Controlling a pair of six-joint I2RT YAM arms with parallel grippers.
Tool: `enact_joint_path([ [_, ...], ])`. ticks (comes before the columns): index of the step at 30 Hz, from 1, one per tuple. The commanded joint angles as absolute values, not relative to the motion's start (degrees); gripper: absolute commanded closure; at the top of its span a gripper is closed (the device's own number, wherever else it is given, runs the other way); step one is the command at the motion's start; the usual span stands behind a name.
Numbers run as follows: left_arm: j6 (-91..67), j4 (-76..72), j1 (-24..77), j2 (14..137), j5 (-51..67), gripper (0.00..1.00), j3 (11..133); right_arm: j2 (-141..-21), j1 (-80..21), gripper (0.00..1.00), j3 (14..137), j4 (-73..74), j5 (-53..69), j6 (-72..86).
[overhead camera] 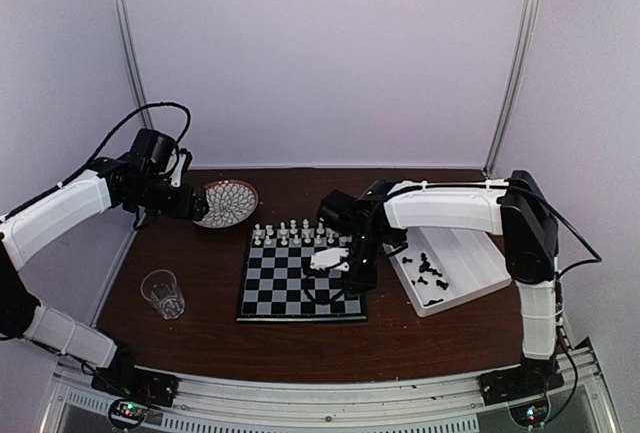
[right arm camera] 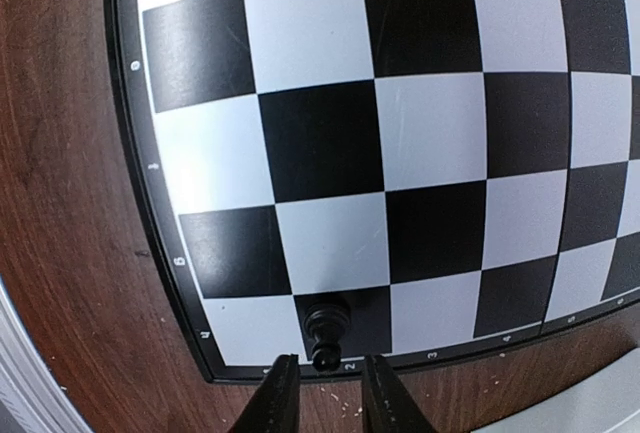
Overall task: Set up the chess pieces on the board
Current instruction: Place the pawn at a7, then pick up the rook from the storage box.
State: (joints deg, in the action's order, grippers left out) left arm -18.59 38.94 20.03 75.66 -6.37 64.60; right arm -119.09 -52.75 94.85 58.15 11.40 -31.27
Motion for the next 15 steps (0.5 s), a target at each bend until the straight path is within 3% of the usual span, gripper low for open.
enact_joint_path([
  [1,-17.6,36.4,20.0,75.3,-5.6,0.08,64.4,-112.0,-52.9,0.74,95.4,62.1,9.8,-30.9],
  [7,-16.4,35.7,20.0,74.9,-2.1,0.08,64.4,-101.0,-46.5,0.73,88.3,59.9,8.2,-30.8],
  [15,-13.1,28.7,20.0,68.9,8.2,0.08,60.0,-96.5,-31.7,0.81,74.1,52.5,11.0,-31.3],
])
